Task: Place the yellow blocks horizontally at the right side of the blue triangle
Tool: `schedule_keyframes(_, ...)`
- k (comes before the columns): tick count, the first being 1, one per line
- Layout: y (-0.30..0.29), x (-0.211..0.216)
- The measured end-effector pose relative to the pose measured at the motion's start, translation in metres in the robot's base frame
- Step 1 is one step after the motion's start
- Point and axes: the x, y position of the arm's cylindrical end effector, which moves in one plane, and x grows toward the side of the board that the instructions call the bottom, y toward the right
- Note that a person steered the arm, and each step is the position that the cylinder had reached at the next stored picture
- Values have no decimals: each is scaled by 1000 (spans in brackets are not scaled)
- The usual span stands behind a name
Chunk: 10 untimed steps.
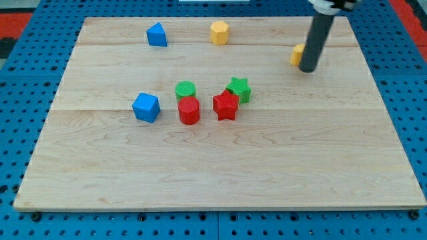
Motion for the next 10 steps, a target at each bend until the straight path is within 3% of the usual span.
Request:
schedule_keyframes(2,6,-83)
schedule_keyframes(3,-4,-75)
schedule_keyframes(4,62,-113)
schedule_keyframes(5,14,-142)
schedule_keyframes(6,-38,-109)
schedule_keyframes(7,-33,-117)
schedule_keyframes(8,52,-99)
schedule_keyframes(9,21,-34)
schedule_keyframes(10,-18,-46)
